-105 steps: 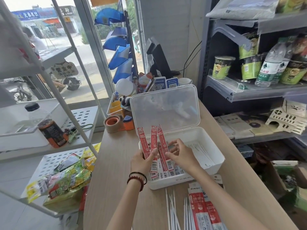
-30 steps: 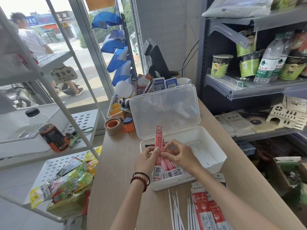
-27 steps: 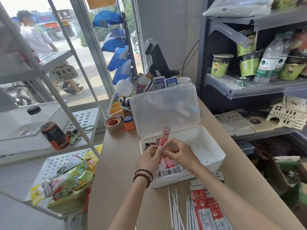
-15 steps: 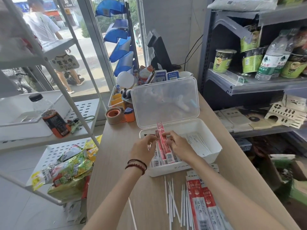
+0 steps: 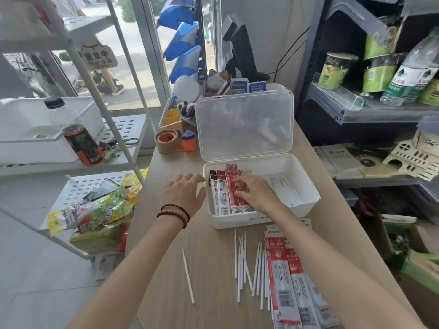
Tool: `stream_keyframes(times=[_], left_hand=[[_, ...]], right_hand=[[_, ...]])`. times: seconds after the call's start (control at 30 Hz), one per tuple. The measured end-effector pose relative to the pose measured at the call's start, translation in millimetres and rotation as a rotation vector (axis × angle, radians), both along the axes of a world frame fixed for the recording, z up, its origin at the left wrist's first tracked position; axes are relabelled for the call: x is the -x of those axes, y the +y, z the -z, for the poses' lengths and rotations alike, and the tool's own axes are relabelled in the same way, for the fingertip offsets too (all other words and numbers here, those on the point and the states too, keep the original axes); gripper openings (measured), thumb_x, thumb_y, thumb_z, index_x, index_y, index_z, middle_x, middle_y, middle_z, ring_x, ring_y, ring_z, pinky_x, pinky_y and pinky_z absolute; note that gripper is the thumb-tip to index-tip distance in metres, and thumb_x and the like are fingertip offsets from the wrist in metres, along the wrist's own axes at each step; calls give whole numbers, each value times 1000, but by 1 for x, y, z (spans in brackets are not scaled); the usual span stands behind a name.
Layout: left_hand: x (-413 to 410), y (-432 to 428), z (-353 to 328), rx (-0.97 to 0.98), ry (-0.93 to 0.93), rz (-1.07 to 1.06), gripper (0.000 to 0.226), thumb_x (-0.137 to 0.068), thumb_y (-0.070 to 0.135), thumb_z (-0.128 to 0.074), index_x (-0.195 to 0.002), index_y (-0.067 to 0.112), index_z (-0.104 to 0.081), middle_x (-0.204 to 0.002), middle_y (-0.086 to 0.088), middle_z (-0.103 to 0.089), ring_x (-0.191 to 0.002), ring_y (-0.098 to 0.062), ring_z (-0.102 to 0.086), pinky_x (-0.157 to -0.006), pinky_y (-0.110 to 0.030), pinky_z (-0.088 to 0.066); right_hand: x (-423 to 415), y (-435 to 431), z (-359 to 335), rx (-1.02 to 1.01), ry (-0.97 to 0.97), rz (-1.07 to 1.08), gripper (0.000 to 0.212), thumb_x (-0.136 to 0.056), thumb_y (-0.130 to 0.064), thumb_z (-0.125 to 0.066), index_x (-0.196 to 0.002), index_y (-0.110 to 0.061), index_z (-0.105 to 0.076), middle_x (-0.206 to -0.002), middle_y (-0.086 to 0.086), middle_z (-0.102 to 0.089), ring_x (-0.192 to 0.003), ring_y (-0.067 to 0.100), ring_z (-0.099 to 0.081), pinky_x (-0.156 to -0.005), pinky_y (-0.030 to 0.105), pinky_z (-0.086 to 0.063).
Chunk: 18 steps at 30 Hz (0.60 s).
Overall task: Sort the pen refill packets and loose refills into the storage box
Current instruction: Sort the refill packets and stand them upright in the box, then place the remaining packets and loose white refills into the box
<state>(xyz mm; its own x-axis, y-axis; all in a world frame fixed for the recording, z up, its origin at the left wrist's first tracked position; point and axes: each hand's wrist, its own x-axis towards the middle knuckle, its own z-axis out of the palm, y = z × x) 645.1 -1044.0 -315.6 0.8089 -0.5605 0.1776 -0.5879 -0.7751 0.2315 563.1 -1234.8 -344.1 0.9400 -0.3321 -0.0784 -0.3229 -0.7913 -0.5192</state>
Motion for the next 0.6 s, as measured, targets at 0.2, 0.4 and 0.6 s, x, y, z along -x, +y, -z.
stream_keyframes(times=[0.2,0.4,0.6], left_hand=[[0,22,-5,32,-24,-50,29,-92,40,-45,-117,29,-55,-117,10,-61,-111,-15,-53,-91,-34,-39],[34,56,15,96,6,-118,31,-90,41,-51,-116,26,-53,-115,5,-59,-105,-18,-56,-88,-35,-41],[83,83,46,9,163,-198,35,-89,42,-51,-121,27,-51,-122,5,-56,-111,-18,-55,-92,-35,-39]], right_hand=[[1,3,1,201,-265,14,27,-90,-42,-60,-113,-29,-66,-115,-7,-65,-108,11,-58,-96,36,-47],[57,35,-8,284,-559,-122,20,-90,-35,-57,-97,-23,-71,-87,-10,-69,-82,7,-60,-75,24,-45],[132,56,20,124,-289,-70,17,-89,-35,-63,-101,-26,-70,-97,-11,-69,-93,6,-61,-89,25,-44]])
